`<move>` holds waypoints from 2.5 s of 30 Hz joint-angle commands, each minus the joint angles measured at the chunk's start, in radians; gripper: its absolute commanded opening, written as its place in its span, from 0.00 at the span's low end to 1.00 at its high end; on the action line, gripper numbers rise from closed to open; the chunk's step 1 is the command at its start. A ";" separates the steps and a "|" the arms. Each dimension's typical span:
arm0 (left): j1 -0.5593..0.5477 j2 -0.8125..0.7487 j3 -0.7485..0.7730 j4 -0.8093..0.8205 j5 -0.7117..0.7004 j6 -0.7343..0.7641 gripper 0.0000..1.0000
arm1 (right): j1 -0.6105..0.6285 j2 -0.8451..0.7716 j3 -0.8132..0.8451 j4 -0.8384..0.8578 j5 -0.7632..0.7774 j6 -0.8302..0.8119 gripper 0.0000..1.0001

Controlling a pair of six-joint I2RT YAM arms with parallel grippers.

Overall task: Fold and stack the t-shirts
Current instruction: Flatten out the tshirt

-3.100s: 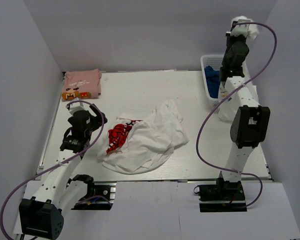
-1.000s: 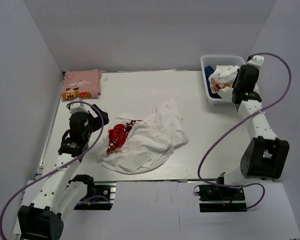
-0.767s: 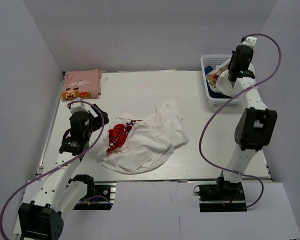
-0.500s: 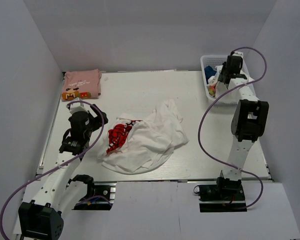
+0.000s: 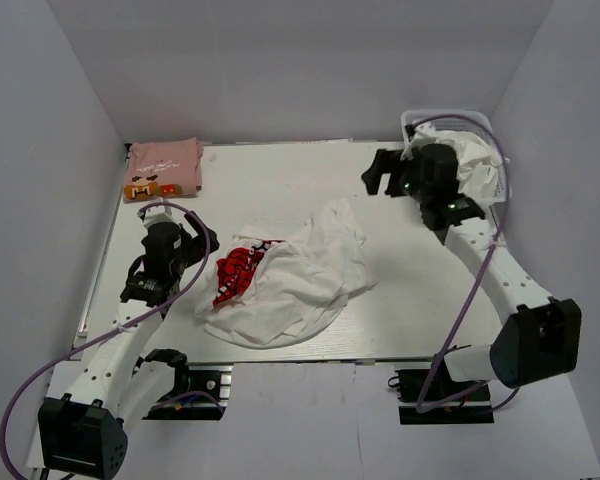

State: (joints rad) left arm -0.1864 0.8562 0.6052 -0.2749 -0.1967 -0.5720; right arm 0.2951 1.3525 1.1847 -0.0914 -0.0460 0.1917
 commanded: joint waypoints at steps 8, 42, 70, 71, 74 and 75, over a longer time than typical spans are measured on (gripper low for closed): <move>-0.004 -0.022 0.033 -0.030 0.039 -0.006 1.00 | 0.294 0.299 -0.142 -0.024 0.041 0.118 0.90; -0.004 -0.042 -0.005 0.043 0.109 0.003 1.00 | 0.455 0.017 0.550 -0.111 0.145 -0.276 0.00; -0.004 -0.010 0.004 0.023 0.069 0.003 1.00 | -0.056 0.575 1.004 0.338 0.936 -0.753 0.00; -0.004 -0.009 0.004 0.032 0.069 0.003 1.00 | -0.076 0.589 1.003 0.285 0.893 -0.721 0.00; -0.004 0.021 0.004 0.045 0.069 0.003 1.00 | -0.171 0.643 0.969 0.195 0.753 -0.589 0.00; -0.004 0.030 0.004 0.060 0.078 0.014 1.00 | -0.186 0.658 0.905 0.180 0.721 -0.484 0.00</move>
State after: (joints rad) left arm -0.1864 0.8711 0.6025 -0.2497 -0.1162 -0.5743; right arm 0.1467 1.9591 2.1380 0.1848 0.8452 -0.5034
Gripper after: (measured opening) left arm 0.998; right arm 0.208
